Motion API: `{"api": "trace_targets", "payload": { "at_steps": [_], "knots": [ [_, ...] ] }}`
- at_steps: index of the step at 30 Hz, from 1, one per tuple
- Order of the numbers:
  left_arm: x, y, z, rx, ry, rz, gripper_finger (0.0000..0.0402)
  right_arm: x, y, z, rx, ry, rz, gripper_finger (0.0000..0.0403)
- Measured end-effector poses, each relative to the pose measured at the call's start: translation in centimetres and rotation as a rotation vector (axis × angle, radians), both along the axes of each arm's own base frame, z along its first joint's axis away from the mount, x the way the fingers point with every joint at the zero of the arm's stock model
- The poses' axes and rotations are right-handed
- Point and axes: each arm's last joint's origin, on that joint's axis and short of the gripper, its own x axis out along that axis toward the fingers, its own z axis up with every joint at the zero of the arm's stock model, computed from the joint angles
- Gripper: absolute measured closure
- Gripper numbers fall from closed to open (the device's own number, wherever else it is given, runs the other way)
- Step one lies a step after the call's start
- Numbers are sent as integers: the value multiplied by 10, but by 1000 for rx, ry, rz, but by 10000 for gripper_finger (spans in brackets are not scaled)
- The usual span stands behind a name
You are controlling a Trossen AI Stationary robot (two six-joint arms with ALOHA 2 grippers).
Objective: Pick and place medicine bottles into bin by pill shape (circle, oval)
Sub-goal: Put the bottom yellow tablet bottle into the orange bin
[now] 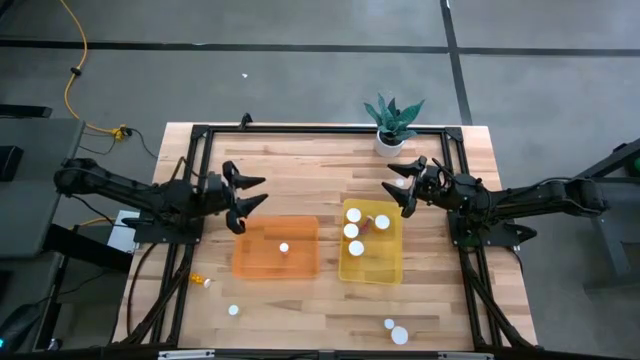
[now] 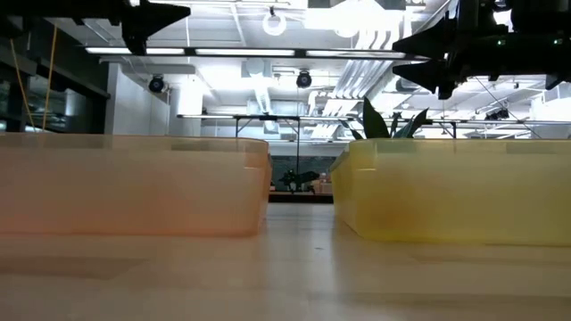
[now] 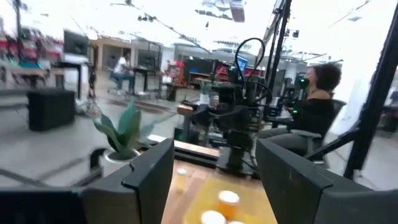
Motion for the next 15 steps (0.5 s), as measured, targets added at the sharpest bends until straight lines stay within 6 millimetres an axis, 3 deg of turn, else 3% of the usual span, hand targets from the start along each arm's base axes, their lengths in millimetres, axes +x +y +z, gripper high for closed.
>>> {"api": "trace_targets", "payload": {
  "at_steps": [6, 11, 15],
  "knots": [
    [12, -9, 7, -100, 70, -207, 188, 0, 0, 0, 0, 0, 0, 102],
    [28, -29, 22, -160, 442, -317, 188, 0, 0, 0, 0, 0, -1, 102],
    [32, -57, 32, -240, 749, -436, 188, 0, 0, 0, 0, 1, -1, 102]
  ]
}}
